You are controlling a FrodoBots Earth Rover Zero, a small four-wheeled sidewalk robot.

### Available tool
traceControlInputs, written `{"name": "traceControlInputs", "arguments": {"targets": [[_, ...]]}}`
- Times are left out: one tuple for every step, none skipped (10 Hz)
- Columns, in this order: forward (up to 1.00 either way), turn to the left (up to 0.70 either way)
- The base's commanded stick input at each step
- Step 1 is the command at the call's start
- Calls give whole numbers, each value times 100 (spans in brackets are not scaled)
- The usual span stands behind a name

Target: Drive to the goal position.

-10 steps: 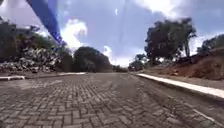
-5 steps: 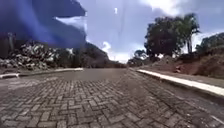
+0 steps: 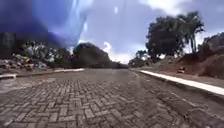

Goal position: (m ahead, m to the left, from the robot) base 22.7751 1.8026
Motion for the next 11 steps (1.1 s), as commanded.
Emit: {"name": "traceControlInputs", "arguments": {"targets": [[70,0],[70,0],[70,0],[70,0],[70,0],[70,0],[70,0],[70,-4],[70,-19],[70,-20],[70,-3]]}}
